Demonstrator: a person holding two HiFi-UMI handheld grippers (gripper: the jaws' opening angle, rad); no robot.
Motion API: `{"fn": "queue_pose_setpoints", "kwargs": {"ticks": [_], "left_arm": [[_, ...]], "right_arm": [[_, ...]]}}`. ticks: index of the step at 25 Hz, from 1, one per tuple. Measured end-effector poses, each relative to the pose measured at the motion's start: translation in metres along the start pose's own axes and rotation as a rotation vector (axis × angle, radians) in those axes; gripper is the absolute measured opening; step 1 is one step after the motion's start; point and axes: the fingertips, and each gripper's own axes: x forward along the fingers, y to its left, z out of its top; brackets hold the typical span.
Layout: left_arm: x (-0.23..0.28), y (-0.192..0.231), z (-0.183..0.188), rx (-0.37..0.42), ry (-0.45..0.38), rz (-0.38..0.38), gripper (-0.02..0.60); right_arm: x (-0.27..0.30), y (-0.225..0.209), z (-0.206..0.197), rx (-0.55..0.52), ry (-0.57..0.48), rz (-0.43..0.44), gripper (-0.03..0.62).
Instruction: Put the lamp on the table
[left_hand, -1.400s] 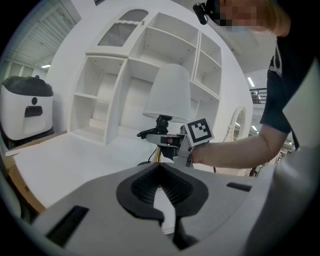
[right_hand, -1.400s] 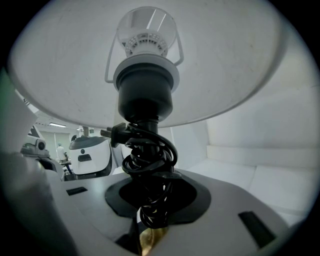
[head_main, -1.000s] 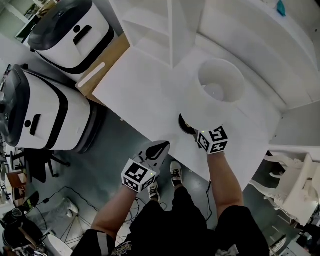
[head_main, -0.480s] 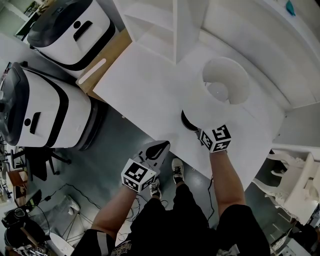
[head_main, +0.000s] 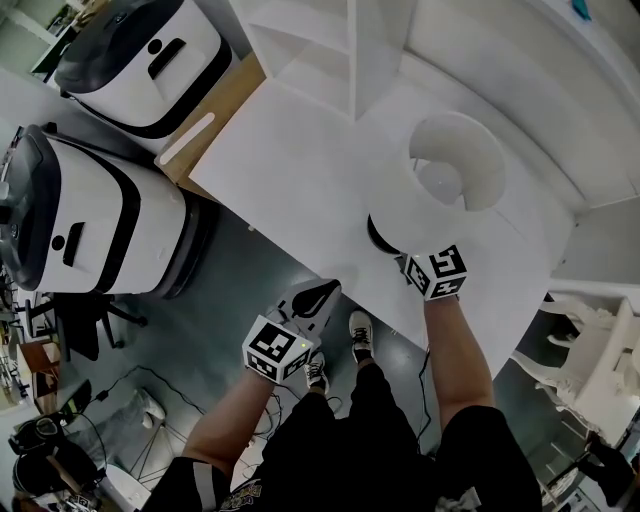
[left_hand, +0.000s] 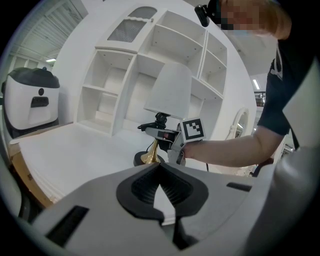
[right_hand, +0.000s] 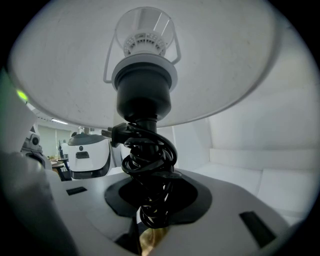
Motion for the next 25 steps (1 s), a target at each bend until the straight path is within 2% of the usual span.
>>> {"fn": "queue_pose_setpoints", "kwargs": {"ticks": [10, 25], "left_arm": [[-0.014, -0.008, -0.009, -0.006, 0.009, 0.004, 0.008], [-0.038, -0.026, -0.015, 0.016, 0.001, -0.011, 0.008]], "right_arm": [[-0.006, 0.004, -0.016, -0.003, 0.017, -0.006, 0.127], [-0.042, 0.005, -0.035, 0.072, 0.046, -0.091, 0.158]]}}
